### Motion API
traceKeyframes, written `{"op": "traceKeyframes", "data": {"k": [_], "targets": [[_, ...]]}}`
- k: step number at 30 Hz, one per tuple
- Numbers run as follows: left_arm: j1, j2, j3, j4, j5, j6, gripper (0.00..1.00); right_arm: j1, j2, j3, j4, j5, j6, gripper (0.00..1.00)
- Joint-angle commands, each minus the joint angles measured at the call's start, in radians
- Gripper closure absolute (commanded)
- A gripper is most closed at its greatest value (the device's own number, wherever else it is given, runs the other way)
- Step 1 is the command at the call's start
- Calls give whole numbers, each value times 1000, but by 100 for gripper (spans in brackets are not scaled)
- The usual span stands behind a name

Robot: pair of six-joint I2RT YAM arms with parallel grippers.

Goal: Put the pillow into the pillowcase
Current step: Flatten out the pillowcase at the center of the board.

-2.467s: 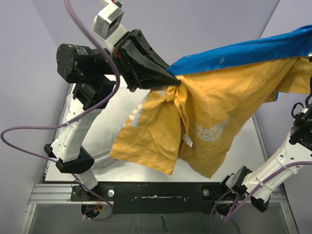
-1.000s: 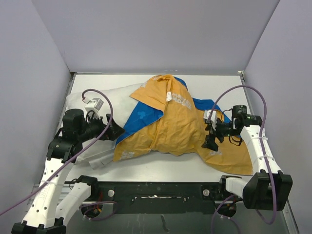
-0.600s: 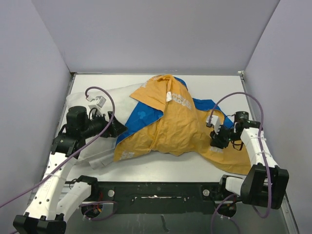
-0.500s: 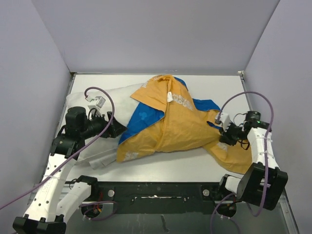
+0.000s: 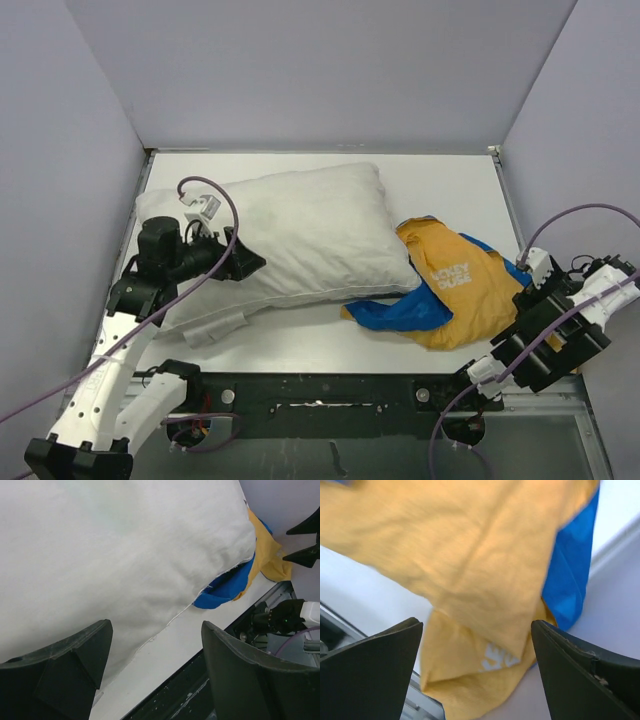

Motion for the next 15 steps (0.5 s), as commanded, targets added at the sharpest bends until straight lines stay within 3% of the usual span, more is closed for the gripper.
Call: {"op": "traceKeyframes", "data": {"k": [1, 5, 8, 11, 15], "targets": [[-118, 51, 112, 71, -92, 63, 28, 97, -127, 65, -342, -223, -205, 3], [-462, 136, 200, 38, -427, 210, 19, 338, -178, 116, -339, -396, -18, 1], [-647, 242, 244, 28, -644, 335, 13, 621, -176, 114, -159, -460, 338, 2], [-671, 333, 284, 14, -692, 402, 11, 812, -164, 57, 106, -369, 665, 1], [-674, 407, 311, 34, -604, 564, 11, 909, -112, 1, 232, -277, 784, 5]]}}
